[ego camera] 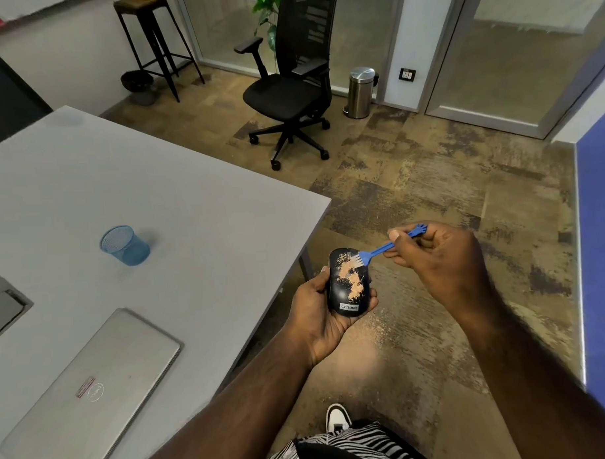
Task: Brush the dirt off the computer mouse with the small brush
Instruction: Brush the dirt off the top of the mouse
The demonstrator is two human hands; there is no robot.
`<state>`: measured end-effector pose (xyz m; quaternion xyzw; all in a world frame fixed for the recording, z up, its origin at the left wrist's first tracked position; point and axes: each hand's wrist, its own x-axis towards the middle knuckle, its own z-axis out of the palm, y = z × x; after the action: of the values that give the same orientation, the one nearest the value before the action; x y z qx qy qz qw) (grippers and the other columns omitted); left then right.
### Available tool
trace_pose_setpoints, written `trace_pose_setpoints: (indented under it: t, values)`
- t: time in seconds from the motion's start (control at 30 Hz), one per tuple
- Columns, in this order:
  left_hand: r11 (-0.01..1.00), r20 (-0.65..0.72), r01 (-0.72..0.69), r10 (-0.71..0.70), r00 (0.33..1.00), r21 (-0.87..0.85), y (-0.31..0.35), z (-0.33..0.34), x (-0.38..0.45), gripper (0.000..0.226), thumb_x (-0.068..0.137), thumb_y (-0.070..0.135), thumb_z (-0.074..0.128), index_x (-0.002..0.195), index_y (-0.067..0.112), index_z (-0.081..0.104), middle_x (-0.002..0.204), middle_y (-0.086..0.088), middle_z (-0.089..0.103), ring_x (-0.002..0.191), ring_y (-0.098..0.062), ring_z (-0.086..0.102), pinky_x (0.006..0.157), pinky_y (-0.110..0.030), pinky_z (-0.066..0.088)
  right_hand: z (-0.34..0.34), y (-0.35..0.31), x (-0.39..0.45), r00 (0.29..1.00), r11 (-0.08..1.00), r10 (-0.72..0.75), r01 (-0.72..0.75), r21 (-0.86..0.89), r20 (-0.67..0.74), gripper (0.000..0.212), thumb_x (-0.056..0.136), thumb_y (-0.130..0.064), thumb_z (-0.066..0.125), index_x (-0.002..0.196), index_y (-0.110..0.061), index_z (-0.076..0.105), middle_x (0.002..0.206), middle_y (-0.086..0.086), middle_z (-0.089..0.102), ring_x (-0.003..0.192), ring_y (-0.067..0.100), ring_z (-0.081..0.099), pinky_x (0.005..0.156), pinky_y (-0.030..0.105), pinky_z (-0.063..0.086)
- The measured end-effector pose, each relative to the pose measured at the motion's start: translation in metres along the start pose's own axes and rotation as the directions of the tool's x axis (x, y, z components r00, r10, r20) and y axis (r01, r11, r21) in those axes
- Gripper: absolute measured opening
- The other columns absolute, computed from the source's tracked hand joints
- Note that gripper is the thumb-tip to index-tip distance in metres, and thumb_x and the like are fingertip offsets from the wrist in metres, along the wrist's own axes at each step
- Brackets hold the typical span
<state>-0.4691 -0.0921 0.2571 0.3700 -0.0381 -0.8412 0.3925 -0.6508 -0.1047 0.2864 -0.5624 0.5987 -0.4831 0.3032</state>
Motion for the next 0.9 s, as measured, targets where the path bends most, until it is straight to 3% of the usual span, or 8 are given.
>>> trace_pose_setpoints:
  t: [0.13,0.2,0.27,0.37,0.5,0.67,0.77,0.9]
  values:
    - [1.000,0.001,0.011,-0.011,1.000,0.005,-0.0012,0.0003,-0.0002,0.058,0.103,0.039,0.025,0.117,-0.007,0.058,0.102,-0.027,0.063,0.086,-0.036,0.062,0.075,-0.042,0.058,0.0024,0.0022,0.0054,0.998,0.997,0.018,-0.022,-0.071,-0.052,0.010,0.093,-0.023,0.072,0.100,-0.018,0.076,0.075,-0.007,0.077,0.073,0.009,0.077,0.069,0.040,0.065]
    - [1.000,0.001,0.014,-0.014,1.000,0.009,-0.0015,-0.0002,-0.0003,0.058,0.103,0.039,0.025,0.119,-0.007,0.057,0.103,-0.027,0.063,0.086,-0.036,0.061,0.076,-0.042,0.057,0.0021,-0.0004,0.0054,0.999,1.000,0.010,-0.011,-0.012,-0.053,0.005,0.093,-0.024,0.072,0.096,-0.026,0.075,0.072,-0.012,0.077,0.072,0.008,0.077,0.066,0.032,0.064]
    - [1.000,-0.001,0.007,-0.007,1.000,0.017,-0.0011,0.0001,-0.0005,0.059,0.103,0.039,0.024,0.121,-0.007,0.056,0.104,-0.027,0.062,0.086,-0.036,0.061,0.076,-0.042,0.057,0.0034,-0.0017,0.0027,0.999,1.000,-0.009,0.009,-0.015,-0.036,0.007,0.092,-0.026,0.072,0.091,-0.033,0.073,0.074,-0.014,0.077,0.068,0.007,0.077,0.063,0.033,0.064]
    - [1.000,0.000,0.003,-0.003,1.000,0.012,0.0000,0.0003,-0.0004,0.059,0.102,0.039,0.024,0.119,-0.007,0.056,0.104,-0.027,0.063,0.087,-0.036,0.061,0.077,-0.042,0.057,0.0042,0.0006,0.0034,0.998,0.997,-0.002,-0.002,-0.081,-0.055,0.006,0.092,-0.027,0.072,0.095,-0.025,0.076,0.072,-0.010,0.076,0.069,0.005,0.076,0.065,0.043,0.064]
    - [1.000,0.002,0.006,-0.006,1.000,0.009,-0.0002,0.0006,-0.0011,0.058,0.102,0.039,0.025,0.118,-0.007,0.057,0.102,-0.026,0.064,0.086,-0.035,0.062,0.077,-0.042,0.057,0.0015,-0.0016,0.0037,0.999,1.000,-0.021,0.020,-0.018,-0.049,0.002,0.089,-0.035,0.070,0.090,-0.036,0.072,0.074,-0.013,0.077,0.068,0.003,0.076,0.064,0.038,0.065]
    - [1.000,-0.005,0.009,-0.009,1.000,0.011,-0.0010,0.0028,-0.0013,0.058,0.102,0.039,0.026,0.117,-0.007,0.057,0.104,-0.027,0.063,0.087,-0.036,0.061,0.077,-0.042,0.057,0.0023,-0.0004,0.0056,0.997,0.997,-0.021,0.015,-0.078,-0.077,0.006,0.092,-0.027,0.072,0.096,-0.028,0.075,0.070,-0.015,0.074,0.067,0.000,0.074,0.065,0.037,0.064]
    - [1.000,-0.010,0.008,-0.008,1.000,0.020,-0.0002,0.0033,-0.0017,0.057,0.103,0.039,0.026,0.117,-0.006,0.058,0.106,-0.027,0.063,0.088,-0.036,0.061,0.079,-0.043,0.057,0.0012,-0.0031,0.0060,0.997,0.999,-0.036,0.035,-0.021,-0.070,0.007,0.092,-0.027,0.072,0.093,-0.034,0.073,0.074,-0.017,0.076,0.068,0.002,0.075,0.063,0.033,0.064]
    - [1.000,-0.016,0.006,-0.006,1.000,0.028,0.0009,0.0039,-0.0023,0.057,0.103,0.039,0.027,0.125,-0.006,0.054,0.108,-0.027,0.062,0.088,-0.036,0.061,0.079,-0.043,0.057,0.0043,-0.0033,0.0045,0.996,0.990,-0.071,0.064,-0.122,-0.051,0.010,0.093,-0.024,0.072,0.100,-0.020,0.077,0.072,-0.012,0.074,0.066,0.013,0.076,0.061,0.044,0.063]
